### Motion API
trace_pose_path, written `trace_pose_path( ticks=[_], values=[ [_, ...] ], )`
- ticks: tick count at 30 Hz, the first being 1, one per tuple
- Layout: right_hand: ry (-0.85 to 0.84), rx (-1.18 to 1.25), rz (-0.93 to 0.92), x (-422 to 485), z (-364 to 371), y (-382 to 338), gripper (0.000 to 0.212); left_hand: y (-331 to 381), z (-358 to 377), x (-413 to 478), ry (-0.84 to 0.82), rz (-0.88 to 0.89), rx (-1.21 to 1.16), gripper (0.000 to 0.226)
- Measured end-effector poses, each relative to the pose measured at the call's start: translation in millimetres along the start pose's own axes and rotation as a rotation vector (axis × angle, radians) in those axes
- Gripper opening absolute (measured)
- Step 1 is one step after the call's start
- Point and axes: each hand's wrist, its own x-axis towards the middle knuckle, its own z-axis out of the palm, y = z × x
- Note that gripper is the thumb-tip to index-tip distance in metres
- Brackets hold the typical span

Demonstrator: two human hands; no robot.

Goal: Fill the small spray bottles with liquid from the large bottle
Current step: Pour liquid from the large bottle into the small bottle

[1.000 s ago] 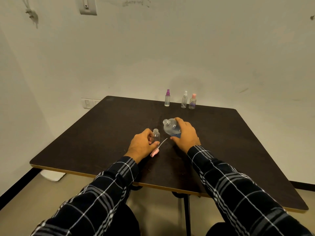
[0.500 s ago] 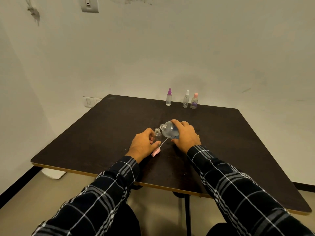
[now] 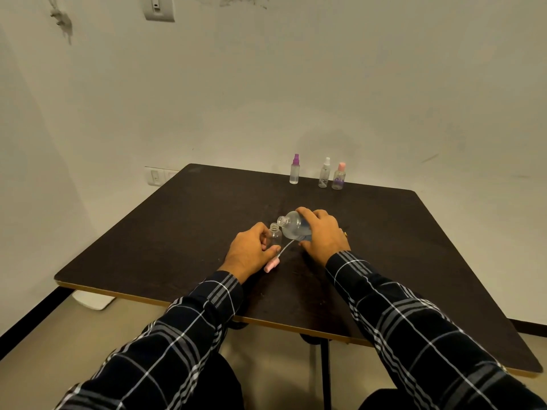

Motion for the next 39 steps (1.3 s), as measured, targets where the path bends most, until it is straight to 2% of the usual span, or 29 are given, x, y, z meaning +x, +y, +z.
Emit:
trace_pose_path(
  ticks=[21, 39],
  values=[
    [0.028, -0.150, -0.043, 4.6, -8.2, -1.2, 0.070, -2.1, 1.7, -0.2, 0.014, 0.006, -0.002, 0.030],
    [0.005, -0.263, -0.056, 8.7, -15.5, -5.8, 0.078, 1.3, -0.3, 0.1, -0.011, -0.009, 0.004, 0.028]
  ],
)
